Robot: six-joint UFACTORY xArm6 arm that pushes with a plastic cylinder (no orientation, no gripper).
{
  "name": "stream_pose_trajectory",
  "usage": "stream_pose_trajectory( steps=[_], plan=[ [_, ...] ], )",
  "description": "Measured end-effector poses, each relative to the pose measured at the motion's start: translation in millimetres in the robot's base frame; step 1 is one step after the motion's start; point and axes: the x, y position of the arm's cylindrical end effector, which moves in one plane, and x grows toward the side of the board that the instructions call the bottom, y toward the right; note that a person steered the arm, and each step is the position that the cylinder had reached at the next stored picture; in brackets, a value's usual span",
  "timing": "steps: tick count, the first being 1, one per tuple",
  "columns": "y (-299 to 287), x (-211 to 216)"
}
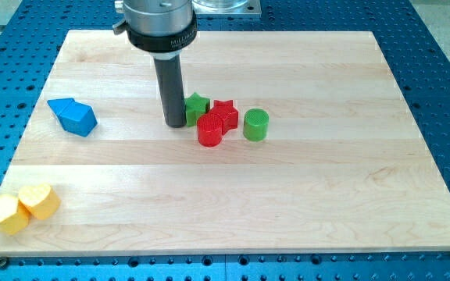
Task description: Move the green star to the left top of the red star
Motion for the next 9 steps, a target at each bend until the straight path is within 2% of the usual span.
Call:
stream_pose_trajectory(
  steps=[3, 4, 5, 7, 9],
  plan=[
    [1, -53],
    [-3, -58],
    [-13, -53],
    [-14, 1],
    [-7, 1]
  ],
)
